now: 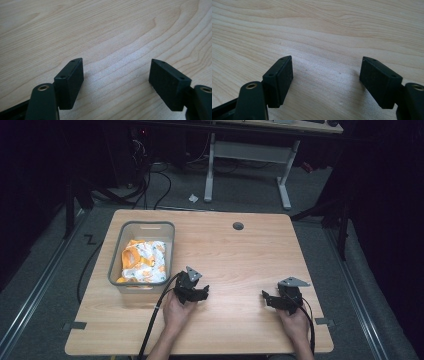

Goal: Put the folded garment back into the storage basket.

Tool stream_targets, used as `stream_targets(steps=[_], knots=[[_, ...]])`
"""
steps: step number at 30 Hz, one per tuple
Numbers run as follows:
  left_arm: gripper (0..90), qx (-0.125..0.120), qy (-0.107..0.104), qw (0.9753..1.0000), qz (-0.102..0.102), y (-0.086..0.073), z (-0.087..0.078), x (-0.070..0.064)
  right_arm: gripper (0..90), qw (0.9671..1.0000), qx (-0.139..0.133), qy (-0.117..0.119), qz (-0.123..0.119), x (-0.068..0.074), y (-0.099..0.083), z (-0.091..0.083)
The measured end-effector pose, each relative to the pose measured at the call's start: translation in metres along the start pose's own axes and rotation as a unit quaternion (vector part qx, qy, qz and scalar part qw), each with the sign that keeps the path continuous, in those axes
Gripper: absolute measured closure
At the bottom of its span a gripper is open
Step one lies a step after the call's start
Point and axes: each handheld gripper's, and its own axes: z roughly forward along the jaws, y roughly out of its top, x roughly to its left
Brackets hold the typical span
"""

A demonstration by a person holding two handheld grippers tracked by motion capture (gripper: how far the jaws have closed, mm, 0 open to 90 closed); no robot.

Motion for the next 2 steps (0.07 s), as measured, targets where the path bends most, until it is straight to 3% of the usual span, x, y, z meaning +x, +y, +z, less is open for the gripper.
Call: stream_targets(steps=[2], knots=[[28.3, 0.0, 0.0, 1.0, 0.0, 0.0, 0.0, 0.0, 27.1, 1.0, 0.0, 0.0, 0.0, 0.0, 0.0, 0.0]])
